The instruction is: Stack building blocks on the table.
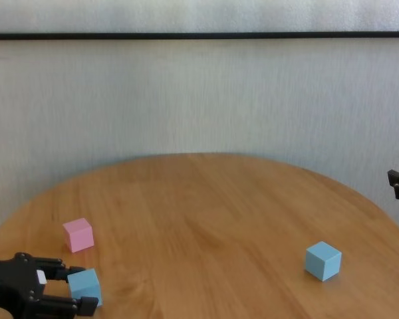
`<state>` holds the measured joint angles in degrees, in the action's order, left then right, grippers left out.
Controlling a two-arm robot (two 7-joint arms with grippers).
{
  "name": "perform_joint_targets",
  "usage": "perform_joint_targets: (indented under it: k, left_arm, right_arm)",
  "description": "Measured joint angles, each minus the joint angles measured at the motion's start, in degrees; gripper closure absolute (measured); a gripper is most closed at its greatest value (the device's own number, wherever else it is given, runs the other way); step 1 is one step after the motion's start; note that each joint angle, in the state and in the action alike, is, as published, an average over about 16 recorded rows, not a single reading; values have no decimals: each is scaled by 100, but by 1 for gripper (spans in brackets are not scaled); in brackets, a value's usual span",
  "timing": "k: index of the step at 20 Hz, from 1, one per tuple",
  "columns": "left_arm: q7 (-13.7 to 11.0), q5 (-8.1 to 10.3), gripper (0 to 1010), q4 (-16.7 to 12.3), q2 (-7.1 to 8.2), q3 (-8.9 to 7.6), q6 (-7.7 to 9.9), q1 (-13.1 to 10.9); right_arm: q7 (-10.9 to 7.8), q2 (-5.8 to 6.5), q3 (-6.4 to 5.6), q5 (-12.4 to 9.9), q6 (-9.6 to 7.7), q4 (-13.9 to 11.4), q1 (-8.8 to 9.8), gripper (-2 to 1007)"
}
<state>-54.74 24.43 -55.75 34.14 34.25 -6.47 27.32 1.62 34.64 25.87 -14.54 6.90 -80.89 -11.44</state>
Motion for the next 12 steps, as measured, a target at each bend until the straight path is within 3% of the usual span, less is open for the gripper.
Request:
perform_joint_targets:
  k: [12]
  left_arm:
    - [31, 21, 548, -41, 8, -28, -15, -15]
  right_arm:
    - [0, 0, 0, 0, 0, 0, 0, 4]
